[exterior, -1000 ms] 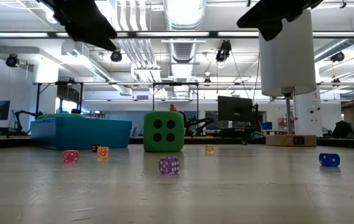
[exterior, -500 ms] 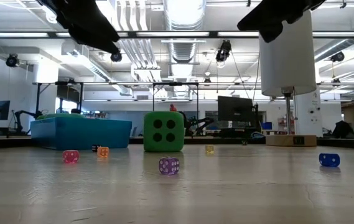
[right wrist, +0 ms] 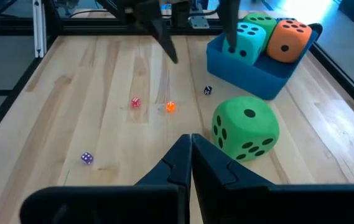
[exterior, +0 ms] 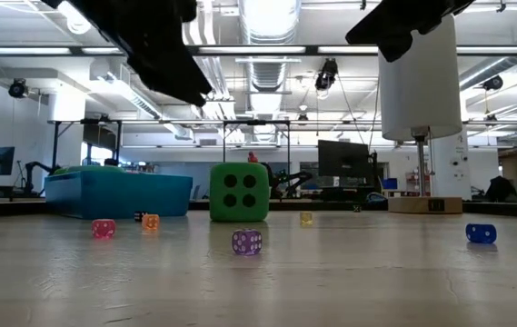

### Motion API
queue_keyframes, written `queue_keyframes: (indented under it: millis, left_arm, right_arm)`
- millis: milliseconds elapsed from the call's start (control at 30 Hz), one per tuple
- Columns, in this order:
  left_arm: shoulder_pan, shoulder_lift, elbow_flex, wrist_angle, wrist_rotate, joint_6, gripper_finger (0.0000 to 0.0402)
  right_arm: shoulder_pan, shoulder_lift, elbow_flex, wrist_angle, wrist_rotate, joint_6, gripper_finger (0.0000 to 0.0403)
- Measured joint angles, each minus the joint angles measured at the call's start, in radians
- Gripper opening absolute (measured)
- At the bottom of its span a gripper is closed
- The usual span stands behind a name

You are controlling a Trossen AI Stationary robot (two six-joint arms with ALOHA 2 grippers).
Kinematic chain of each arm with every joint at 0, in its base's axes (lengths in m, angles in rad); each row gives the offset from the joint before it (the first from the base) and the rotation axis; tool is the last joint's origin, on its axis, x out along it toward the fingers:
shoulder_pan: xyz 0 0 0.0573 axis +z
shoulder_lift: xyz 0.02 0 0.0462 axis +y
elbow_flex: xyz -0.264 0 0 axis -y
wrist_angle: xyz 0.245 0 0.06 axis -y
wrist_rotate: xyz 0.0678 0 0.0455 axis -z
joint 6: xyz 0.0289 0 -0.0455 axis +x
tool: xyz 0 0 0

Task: Pick & Place Dice
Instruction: Put the big green dice into the blue bin

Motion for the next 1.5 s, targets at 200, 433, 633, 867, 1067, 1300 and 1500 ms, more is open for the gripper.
queue_keyframes:
  millis: [200, 433, 633, 867, 1067, 1300, 1500]
  left_arm:
    - [0.049, 0.009, 0.001, 0.014, 0.02, 0.002, 0.0396]
    - [0.056, 0.029, 0.002, 0.056, 0.035, 0.007, 0.0398]
    - [0.063, 0.067, 0.002, 0.097, 0.036, 0.03, 0.0397]
    - [0.067, 0.093, 0.003, 0.118, 0.043, 0.033, 0.0398]
    - [0.078, 0.112, 0.002, 0.111, 0.046, 0.032, 0.0396]
    - [0.134, 0.127, 0.009, 0.112, 0.121, 0.029, 0.04]
    - [0.177, 0.165, 0.073, 0.046, 0.181, 0.051, 0.04]
  right_arm:
    - [0.0, 0.0, 0.0, 0.001, 0.0, 0.0, 0.0008]
    - [0.0, 0.0, 0.0, -0.001, 0.0, 0.0, 0.0008]
    - [0.0, 0.0, 0.0, 0.0, 0.0, 0.0, 0.0008]
    - [0.0, 0.0, 0.0, 0.001, 0.0, 0.0, 0.0008]
    - [0.0, 0.0, 0.0, 0.0, 0.0, 0.0, 0.0008]
    - [0.0, 0.0, 0.0, 0.0, 0.0, 0.0, 0.0008]
    - [0.0, 0.0, -0.001, -0.001, 0.0, 0.0, 0.0008]
